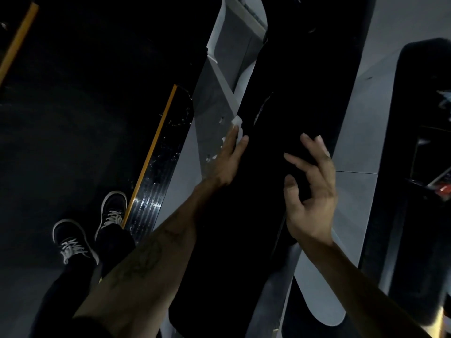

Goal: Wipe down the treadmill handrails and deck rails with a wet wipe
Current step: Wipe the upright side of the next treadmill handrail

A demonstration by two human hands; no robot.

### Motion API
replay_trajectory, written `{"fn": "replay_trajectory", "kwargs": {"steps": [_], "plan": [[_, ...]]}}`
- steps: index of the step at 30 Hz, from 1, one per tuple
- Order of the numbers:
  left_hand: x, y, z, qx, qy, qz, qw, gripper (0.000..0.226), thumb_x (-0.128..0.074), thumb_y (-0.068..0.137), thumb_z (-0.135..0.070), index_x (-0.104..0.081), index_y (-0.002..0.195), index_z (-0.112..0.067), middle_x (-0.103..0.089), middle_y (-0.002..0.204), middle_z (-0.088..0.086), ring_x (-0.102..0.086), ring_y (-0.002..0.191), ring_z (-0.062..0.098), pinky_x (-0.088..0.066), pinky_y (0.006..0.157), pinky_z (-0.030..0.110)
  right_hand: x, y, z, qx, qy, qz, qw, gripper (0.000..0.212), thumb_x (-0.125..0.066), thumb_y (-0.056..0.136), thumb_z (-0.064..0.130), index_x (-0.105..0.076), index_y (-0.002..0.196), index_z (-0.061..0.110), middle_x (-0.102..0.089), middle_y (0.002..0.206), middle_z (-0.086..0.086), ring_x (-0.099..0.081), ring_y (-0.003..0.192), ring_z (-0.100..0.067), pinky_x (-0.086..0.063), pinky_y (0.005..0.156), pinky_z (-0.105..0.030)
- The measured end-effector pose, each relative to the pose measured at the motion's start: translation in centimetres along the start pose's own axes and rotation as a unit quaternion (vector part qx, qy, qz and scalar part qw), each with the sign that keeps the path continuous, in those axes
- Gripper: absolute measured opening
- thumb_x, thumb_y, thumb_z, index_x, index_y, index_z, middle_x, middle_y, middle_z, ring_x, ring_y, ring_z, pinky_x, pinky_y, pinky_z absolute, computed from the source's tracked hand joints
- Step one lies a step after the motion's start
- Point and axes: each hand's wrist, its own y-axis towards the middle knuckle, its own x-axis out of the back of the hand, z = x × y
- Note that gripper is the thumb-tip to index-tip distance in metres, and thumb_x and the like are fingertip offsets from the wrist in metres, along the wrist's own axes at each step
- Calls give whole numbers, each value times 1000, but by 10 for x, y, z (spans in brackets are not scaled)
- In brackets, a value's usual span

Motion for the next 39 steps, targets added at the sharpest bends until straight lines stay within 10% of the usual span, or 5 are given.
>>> {"fn": "replay_trajectory", "kwargs": {"steps": [11,16,22,26,39], "plan": [[-12,-36,6,-43,-55,-22,997,80,-38,91,-77,-20,161,-43,-13,161,-31,-10,148,-9,-14,115,19,1,1,1,0,-14,3,1000,33,-53,96,14,-67,125,6,-46,155,-9,-29,153,-30,-25,119,-66],[0,17,-6,-25,-26,-6,999,64,-36,91,-81,-23,151,-62,-18,169,-15,-16,156,11,-15,126,41,1,1,0,2,-12,1,1000,34,-52,95,14,-68,124,4,-47,155,-8,-29,153,-30,-25,119,-66],[1,8,12,20,-28,-23,999,66,-38,105,-61,-22,163,-33,-17,169,-11,-10,150,2,-10,129,42,1,1,-2,3,-9,1,1000,33,-53,96,16,-68,124,7,-47,155,-8,-29,153,-30,-25,119,-67],[-10,-42,14,-118,-12,7,993,62,-35,110,-43,-18,164,-18,-10,169,-12,-7,155,-3,-10,127,22,2,0,-1,3,-9,3,1000,33,-53,96,15,-67,125,8,-47,155,-9,-29,153,-31,-25,119,-66],[-7,-10,-19,-38,-54,-4,998,60,-37,110,-46,-18,164,-30,-14,171,-12,-11,154,-1,-11,130,38,1,1,2,0,-10,4,1000,34,-53,95,12,-67,124,6,-47,155,-9,-29,153,-31,-25,119,-66]]}}
